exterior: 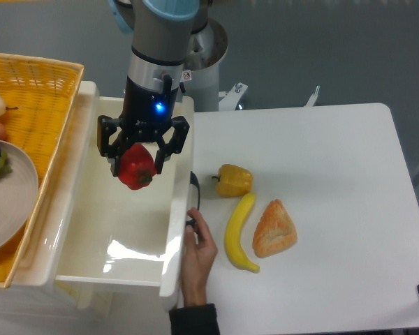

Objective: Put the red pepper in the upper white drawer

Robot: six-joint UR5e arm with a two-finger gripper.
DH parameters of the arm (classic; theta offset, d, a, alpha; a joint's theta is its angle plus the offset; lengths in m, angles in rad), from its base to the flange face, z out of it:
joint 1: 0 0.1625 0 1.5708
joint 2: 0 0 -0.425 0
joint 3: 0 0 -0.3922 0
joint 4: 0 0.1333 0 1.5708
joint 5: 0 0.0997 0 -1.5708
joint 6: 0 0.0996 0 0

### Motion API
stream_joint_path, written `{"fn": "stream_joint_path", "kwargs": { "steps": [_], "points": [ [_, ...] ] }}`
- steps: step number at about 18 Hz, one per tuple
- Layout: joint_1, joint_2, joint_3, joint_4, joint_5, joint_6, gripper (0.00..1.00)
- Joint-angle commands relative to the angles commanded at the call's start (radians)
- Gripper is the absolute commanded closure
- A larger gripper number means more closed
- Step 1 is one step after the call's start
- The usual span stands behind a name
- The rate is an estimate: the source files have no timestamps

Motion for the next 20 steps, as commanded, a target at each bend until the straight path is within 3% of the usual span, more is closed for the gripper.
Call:
{"fn": "stream_joint_path", "kwargs": {
  "steps": [1, 3, 8, 10, 11, 12, 13, 14, 20],
  "points": [
    [0.000, 0.000, -0.003, 0.000, -0.002, 0.000, 0.73],
    [0.000, -0.002, 0.000, 0.002, -0.002, 0.005, 0.48],
    [0.000, -0.003, 0.002, 0.002, 0.000, 0.006, 0.49],
    [0.003, -0.003, 0.000, 0.000, 0.000, 0.000, 0.75],
    [0.005, -0.002, 0.000, 0.002, 0.000, 0.000, 0.76],
    [0.006, 0.000, 0.000, 0.002, 0.000, 0.001, 0.75],
    [0.008, 0.000, 0.000, 0.002, 0.000, 0.003, 0.66],
    [0.008, -0.002, 0.000, 0.002, 0.000, 0.006, 0.48],
    [0.058, 0.003, 0.006, 0.003, -0.008, 0.009, 0.47]
  ]
}}
